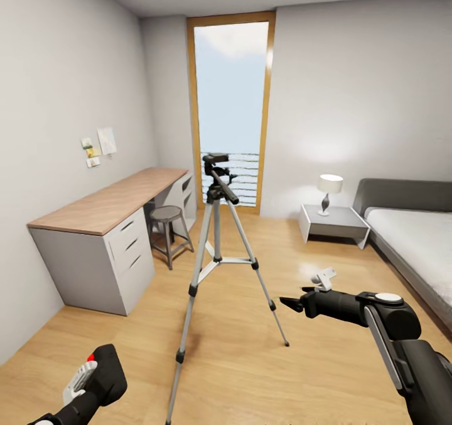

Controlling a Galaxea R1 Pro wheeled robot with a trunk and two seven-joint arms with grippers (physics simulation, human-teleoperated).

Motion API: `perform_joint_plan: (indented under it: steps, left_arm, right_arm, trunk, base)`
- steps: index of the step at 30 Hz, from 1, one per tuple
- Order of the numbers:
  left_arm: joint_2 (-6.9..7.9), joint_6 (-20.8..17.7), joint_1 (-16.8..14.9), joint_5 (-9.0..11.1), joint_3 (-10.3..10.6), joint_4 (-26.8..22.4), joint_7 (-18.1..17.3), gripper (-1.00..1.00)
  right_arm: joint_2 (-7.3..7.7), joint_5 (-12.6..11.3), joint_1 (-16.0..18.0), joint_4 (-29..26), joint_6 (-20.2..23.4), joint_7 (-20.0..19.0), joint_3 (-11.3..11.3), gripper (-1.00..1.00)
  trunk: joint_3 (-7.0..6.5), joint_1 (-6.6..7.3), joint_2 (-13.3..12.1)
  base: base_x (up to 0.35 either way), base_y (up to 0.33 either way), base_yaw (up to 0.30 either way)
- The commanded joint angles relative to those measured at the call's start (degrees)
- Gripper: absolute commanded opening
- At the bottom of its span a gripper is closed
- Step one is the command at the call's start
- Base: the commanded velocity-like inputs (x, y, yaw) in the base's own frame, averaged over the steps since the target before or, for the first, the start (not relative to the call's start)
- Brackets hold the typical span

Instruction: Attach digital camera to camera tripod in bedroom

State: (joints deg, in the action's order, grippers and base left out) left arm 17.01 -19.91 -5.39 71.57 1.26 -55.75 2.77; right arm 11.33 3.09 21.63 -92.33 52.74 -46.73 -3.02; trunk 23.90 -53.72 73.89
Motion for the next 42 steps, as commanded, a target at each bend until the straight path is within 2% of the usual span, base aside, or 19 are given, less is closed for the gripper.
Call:
perform_joint_plan:
  steps: [1, 18, 32, 38, 42]
  left_arm:
    - [0.07, -0.02, 0.03, 0.46, 0.09, -0.08, 0.20, -1.00]
    - [0.13, 0.38, 1.16, 0.49, -0.46, 0.00, 0.65, -1.00]
    - [0.21, 0.39, 1.34, 0.58, -0.54, 0.02, 0.41, -1.00]
    - [0.22, 0.39, 1.35, 0.58, -0.53, 0.02, 0.44, -1.00]
    - [0.22, 0.39, 1.38, 0.58, -0.54, 0.02, 0.46, -1.00]
  right_arm:
    - [-0.04, 0.35, 0.06, -0.04, 0.26, -0.43, -0.06, 1.00]
    - [-0.34, 0.41, -0.46, -0.04, 0.25, -0.37, 0.27, 1.00]
    - [-0.35, 0.37, -0.67, -0.04, 0.25, -0.38, 0.38, 1.00]
    - [-0.22, 0.51, -0.71, -0.04, 0.32, -0.38, 2.80, 1.00]
    - [-0.17, 0.56, -0.74, -0.04, 0.39, -0.38, 3.39, 1.00]
  trunk:
    - [-0.11, 0.23, -0.37]
    - [-3.12, 3.96, -7.19]
    - [-5.63, 7.03, -12.81]
    - [-6.71, 8.35, -15.21]
    - [-7.43, 9.23, -16.82]
  base:
    - [0.000, 0.000, -0.218]
    - [0.000, 0.000, -0.218]
    - [0.000, 0.000, -0.046]
    - [0.000, 0.000, -0.003]
    - [0.000, 0.000, -0.001]
